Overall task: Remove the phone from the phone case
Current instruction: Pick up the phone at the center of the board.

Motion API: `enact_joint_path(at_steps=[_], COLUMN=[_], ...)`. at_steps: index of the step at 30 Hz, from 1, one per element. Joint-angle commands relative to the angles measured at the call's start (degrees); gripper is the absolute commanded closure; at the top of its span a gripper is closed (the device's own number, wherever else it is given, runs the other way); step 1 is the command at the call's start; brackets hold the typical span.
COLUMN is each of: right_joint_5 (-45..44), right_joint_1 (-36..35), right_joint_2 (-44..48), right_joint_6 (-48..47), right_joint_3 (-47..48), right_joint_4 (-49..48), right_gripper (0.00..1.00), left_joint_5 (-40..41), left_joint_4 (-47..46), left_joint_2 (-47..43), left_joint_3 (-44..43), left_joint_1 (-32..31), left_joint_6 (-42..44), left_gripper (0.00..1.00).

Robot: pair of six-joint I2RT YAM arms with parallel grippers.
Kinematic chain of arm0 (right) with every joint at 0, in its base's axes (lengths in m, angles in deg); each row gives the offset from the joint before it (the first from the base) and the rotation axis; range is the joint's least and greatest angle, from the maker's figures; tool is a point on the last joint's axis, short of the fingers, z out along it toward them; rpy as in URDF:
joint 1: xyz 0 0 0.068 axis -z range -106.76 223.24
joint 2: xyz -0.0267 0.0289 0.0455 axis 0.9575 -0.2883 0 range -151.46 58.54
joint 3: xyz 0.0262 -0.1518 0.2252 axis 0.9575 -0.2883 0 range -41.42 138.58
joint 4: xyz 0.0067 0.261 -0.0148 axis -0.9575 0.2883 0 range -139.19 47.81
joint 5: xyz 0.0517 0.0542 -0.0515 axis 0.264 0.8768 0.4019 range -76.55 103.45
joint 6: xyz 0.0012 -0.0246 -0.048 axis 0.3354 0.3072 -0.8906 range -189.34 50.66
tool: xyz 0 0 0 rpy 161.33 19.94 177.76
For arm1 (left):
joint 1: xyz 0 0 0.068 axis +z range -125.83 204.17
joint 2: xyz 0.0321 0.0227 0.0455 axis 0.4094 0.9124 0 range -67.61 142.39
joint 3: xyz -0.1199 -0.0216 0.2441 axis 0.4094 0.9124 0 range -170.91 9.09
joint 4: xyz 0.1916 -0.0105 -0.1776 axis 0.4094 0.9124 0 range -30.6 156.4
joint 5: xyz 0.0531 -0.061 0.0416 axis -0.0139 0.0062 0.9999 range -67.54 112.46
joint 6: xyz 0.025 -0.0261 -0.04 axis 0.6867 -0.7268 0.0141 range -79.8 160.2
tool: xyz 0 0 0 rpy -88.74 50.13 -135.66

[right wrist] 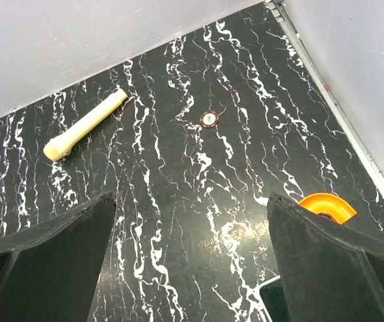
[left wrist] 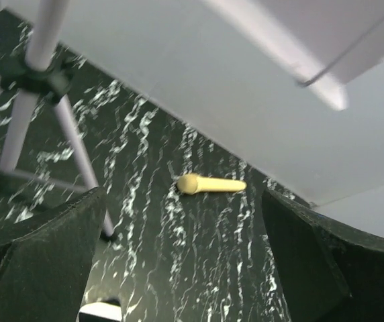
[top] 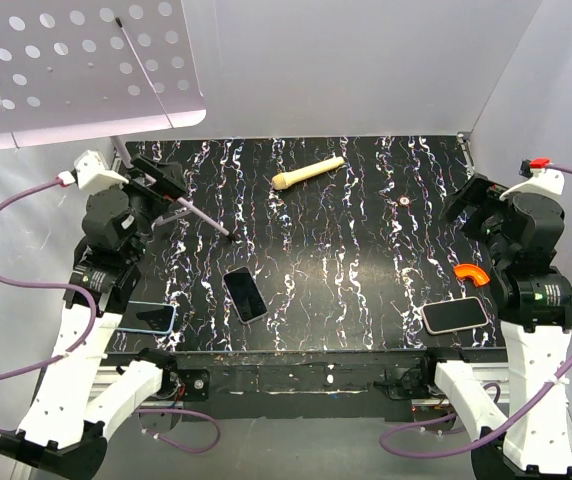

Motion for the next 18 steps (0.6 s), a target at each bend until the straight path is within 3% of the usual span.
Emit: enact_joint_path(at_steps=[1, 6, 10, 18], right_joint_5=[0.8, 2.8, 6.4, 10.9], right_joint_1=[0.1, 0.1, 0.1, 0.0], right_joint_2=[1.1, 0.0, 1.6, 0.7], right_joint_6=[1.5, 1.3, 0.8, -0.7], right_joint_3=[-0.9, 0.1, -2.3, -2.0], right_joint_4=[-0.6, 2.9, 1.9, 4.4], right_gripper=[0.0, 0.0, 0.0, 0.0], left_joint_5=[9.2, 8.3, 7.1, 2.5], left_joint_4=[11.0, 20.8, 23.2, 33.5], left_joint_2=[-1.5, -1.9, -1.9, 15.6], left_joint_3=[2.8, 7.4, 12.8, 8.9], left_joint_1=[-1.4, -4.4, -9.2, -16.2], left_joint_6=[-7.3, -14.0, -17.9, -23.8], left_gripper=[0.01, 0.0, 0.0, 0.0])
